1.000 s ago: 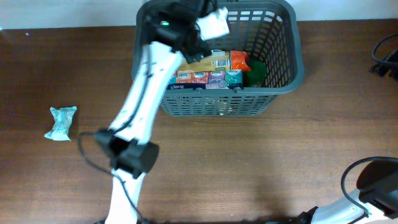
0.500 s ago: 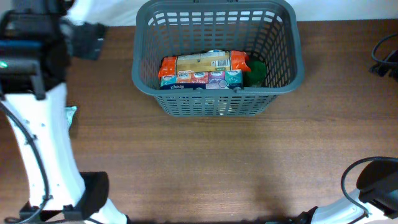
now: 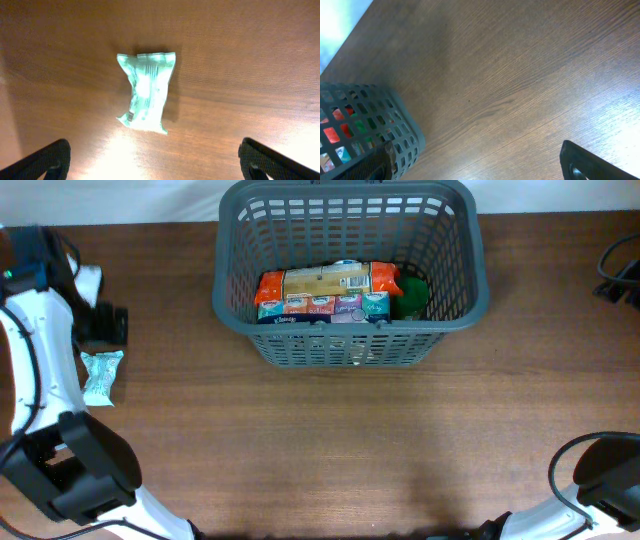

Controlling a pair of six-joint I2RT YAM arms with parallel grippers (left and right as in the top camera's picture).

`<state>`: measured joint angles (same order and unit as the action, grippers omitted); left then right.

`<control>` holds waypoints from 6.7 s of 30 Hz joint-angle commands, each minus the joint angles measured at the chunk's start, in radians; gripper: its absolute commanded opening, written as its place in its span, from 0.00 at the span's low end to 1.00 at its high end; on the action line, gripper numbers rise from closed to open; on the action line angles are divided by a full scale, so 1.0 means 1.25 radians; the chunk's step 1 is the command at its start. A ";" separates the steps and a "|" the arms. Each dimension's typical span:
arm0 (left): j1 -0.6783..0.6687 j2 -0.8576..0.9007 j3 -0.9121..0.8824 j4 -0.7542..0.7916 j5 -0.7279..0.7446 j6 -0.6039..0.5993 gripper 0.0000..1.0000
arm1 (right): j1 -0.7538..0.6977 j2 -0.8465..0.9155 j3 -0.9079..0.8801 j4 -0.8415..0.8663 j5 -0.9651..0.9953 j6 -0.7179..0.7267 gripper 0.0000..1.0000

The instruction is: Pack container

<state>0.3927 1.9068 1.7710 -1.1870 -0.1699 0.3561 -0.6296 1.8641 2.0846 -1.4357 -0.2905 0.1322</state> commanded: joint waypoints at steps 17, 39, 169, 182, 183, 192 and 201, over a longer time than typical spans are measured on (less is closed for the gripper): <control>0.133 0.141 -0.115 0.133 0.104 0.031 1.00 | 0.001 -0.005 -0.003 0.000 0.011 0.003 0.98; 0.117 0.237 -0.013 0.078 0.165 0.012 0.02 | 0.001 -0.005 -0.003 0.000 0.011 0.004 0.98; -0.025 0.053 0.523 -0.066 0.081 -0.183 0.99 | 0.257 -0.388 0.236 -0.113 0.027 -0.163 0.99; -0.025 0.053 0.523 -0.066 0.081 -0.183 0.99 | 0.280 -0.830 -0.476 0.403 0.031 -0.163 0.99; -0.025 0.053 0.523 -0.066 0.081 -0.183 0.99 | 0.293 -0.861 -0.520 0.423 0.032 -0.163 0.99; -0.025 0.053 0.523 -0.066 0.081 -0.183 0.99 | 0.418 -1.078 -0.815 0.500 0.032 -0.163 0.99; -0.025 0.053 0.523 -0.066 0.081 -0.183 0.99 | 0.435 -1.259 -1.032 0.518 0.032 -0.163 0.99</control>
<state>0.3557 1.9705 2.4306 -1.2709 -0.0643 0.1368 -0.1036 0.3473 0.8562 -0.8055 -0.2596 -0.0746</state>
